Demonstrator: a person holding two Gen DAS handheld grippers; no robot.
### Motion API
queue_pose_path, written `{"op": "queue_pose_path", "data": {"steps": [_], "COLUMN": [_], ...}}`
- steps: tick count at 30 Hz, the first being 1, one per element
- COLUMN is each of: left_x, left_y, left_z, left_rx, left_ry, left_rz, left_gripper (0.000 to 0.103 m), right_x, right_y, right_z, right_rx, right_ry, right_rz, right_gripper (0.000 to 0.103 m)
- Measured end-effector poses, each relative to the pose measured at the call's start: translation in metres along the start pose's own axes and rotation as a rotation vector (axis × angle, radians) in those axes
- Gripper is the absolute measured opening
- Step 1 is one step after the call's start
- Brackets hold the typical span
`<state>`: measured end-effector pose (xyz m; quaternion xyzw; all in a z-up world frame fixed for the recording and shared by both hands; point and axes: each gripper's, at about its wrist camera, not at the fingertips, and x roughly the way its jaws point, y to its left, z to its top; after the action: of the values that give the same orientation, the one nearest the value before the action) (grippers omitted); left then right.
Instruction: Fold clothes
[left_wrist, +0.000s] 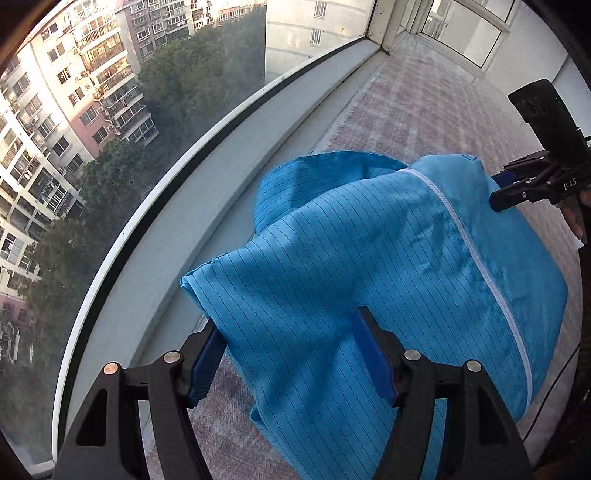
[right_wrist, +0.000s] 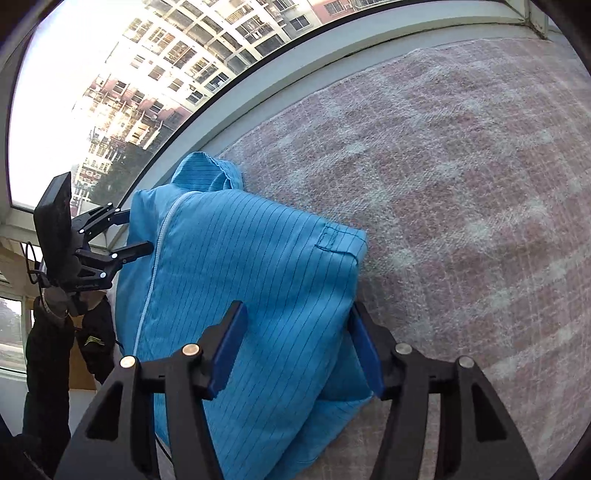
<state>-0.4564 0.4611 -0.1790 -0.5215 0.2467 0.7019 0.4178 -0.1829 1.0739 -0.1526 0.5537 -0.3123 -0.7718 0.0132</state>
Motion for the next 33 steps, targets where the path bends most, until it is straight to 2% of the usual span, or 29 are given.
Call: {"op": "queue_pose_path", "data": {"steps": [2,3,7,10,14,16,17,18,19,22,30,31,32,33], "left_x": [-0.001,-0.002,-0.004,-0.003,0.005,0.012,0.016,0.018,0.021,0.025,0.021,0.020,0.020,0.019], "left_y": [0.001,0.002,-0.002,-0.001,0.013,0.013,0.013,0.012,0.011,0.007,0.004,0.004,0.005,0.004], "left_z": [0.002,0.002,0.005,0.006,0.006,0.007,0.008,0.009,0.009,0.011,0.005,0.004,0.004,0.005], "left_rx": [-0.007,-0.011,0.028,0.049,-0.016,-0.016,-0.015,-0.014,-0.012,-0.003,0.017,0.018,0.019,0.022], "left_ry": [0.000,0.000,0.000,0.000,0.021,0.033,0.038,0.042,0.047,0.055,0.038,0.037,0.038,0.038], "left_rz": [-0.005,-0.007,0.001,0.029,-0.003,-0.006,-0.010,-0.011,-0.009,0.006,0.015,0.013,0.009,0.005], "left_gripper": [0.066,0.066,0.067,0.074,0.074,0.075,0.075,0.075,0.076,0.082,0.080,0.080,0.079,0.076], "right_x": [-0.001,-0.004,-0.007,0.003,0.010,0.015,0.017,0.019,0.021,0.028,0.073,0.077,0.079,0.083], "right_y": [0.006,0.008,0.007,0.008,0.012,0.021,0.025,0.029,0.034,0.043,0.059,0.060,0.060,0.060], "right_z": [-0.001,-0.002,0.000,-0.003,-0.008,-0.007,-0.007,-0.007,-0.007,-0.006,0.004,0.005,0.006,0.008], "right_rx": [-0.043,-0.053,-0.093,-0.119,-0.148,-0.191,-0.214,-0.236,-0.261,-0.301,-0.301,-0.300,-0.296,-0.289], "right_ry": [-0.016,-0.021,-0.005,0.018,0.022,0.014,0.013,0.013,0.010,0.012,0.038,0.036,0.031,0.027], "right_rz": [-0.049,-0.053,-0.093,-0.152,-0.208,-0.260,-0.305,-0.349,-0.389,-0.415,-0.436,-0.445,-0.460,-0.469], "right_gripper": [0.014,0.008,0.008,0.008,0.008,0.014,0.025,0.031,0.045,0.047,0.048,0.053,0.064,0.068]}}
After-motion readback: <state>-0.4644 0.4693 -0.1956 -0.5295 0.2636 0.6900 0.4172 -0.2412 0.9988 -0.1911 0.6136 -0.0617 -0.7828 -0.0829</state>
